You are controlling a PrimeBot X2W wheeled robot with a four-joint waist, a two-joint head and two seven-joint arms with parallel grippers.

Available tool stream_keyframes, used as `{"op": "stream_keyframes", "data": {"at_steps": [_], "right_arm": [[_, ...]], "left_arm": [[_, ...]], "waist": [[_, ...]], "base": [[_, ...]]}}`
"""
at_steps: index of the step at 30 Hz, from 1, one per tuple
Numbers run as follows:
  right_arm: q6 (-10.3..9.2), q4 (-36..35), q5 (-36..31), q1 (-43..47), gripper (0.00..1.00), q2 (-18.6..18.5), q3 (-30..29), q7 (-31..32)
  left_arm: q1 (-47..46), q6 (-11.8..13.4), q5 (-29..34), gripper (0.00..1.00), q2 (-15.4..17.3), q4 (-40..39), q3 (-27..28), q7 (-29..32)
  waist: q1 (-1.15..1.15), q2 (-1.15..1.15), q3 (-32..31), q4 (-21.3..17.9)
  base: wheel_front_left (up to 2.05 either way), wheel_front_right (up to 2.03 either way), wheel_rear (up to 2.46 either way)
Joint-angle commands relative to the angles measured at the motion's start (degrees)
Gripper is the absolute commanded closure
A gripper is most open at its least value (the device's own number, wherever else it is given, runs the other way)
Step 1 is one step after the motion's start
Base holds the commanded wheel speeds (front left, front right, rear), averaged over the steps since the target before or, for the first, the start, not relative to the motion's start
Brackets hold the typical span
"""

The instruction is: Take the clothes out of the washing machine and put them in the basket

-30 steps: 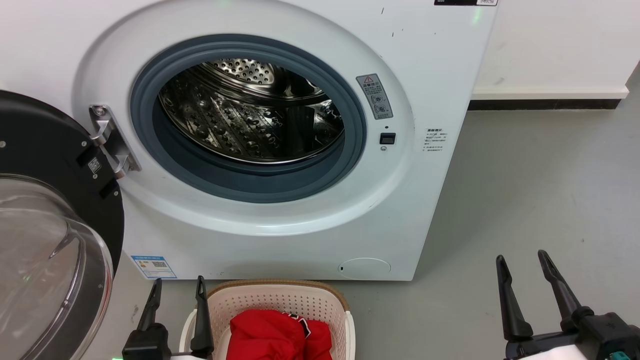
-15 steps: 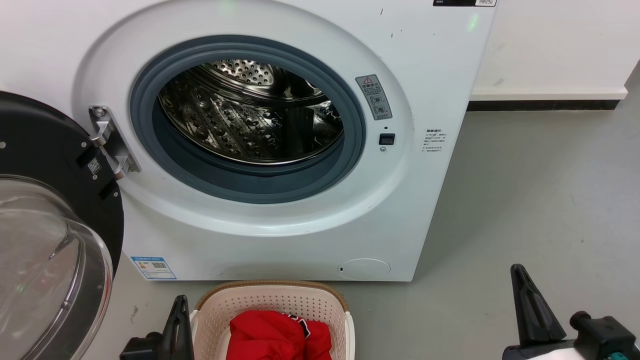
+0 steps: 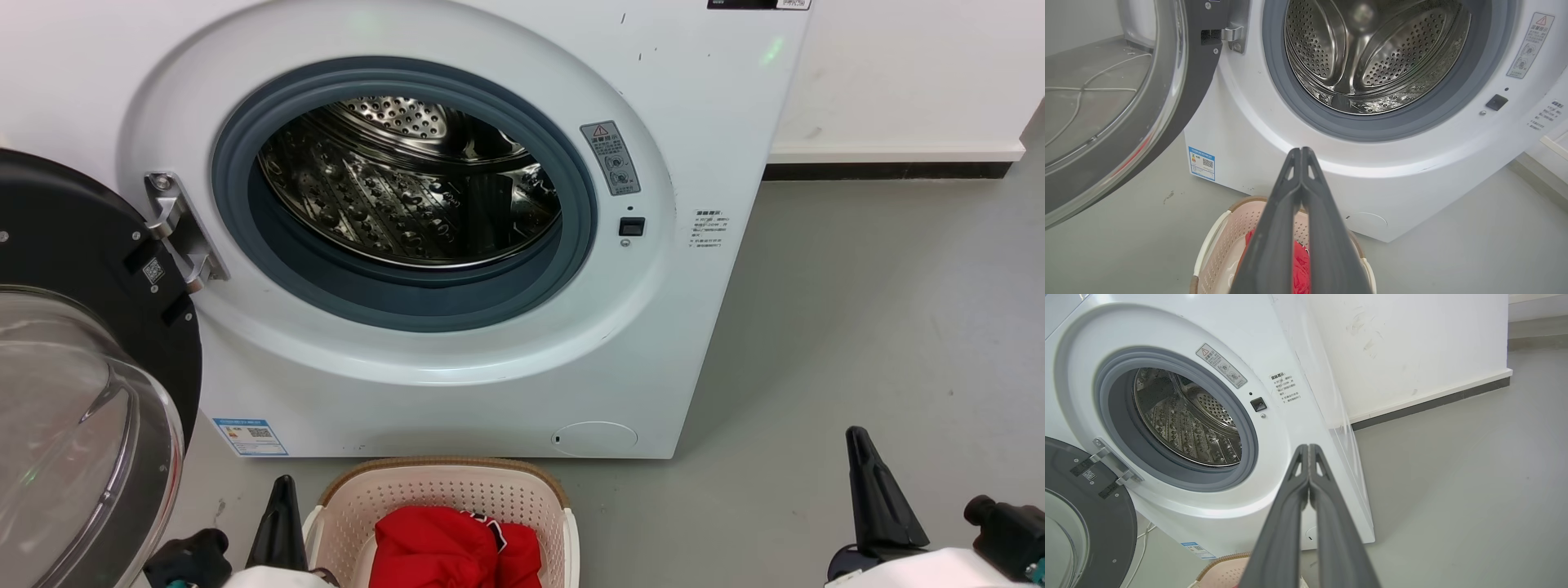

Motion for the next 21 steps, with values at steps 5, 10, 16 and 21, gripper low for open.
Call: {"op": "stream_keyframes", "data": {"at_steps": [5,10,16,21], "right_arm": [[-0.01,0.2,6.6,-2.5,1.00,-0.7,-0.2,1.0],[-0.01,1.0,11.5,-3.3,1.00,-0.9,-0.3,2.0],[-0.01,1.8,17.1,-4.3,1.00,-1.1,-0.5,3.1],[-0.01,2.5,21.4,-5.0,1.00,-1.2,-0.7,4.0]], "left_arm": [[-2.4,-1.0,-6.4,1.00,0.0,-0.3,0.7,1.3],[-3.1,-1.6,-11.2,1.00,0.0,0.1,1.1,2.4],[-4.0,-2.4,-16.6,1.00,0.0,0.5,1.5,3.7],[-4.7,-3.0,-20.9,1.00,0.0,0.9,1.9,4.7]], "waist": [[0.00,-0.01,0.0,0.0],[0.00,-0.01,0.0,0.1],[0.00,-0.01,0.1,0.1],[0.00,-0.01,0.1,0.1]], "base": [[0.00,0.00,0.00],[0.00,0.00,0.00],[0.00,0.00,0.00],[0.00,0.00,0.00]]}}
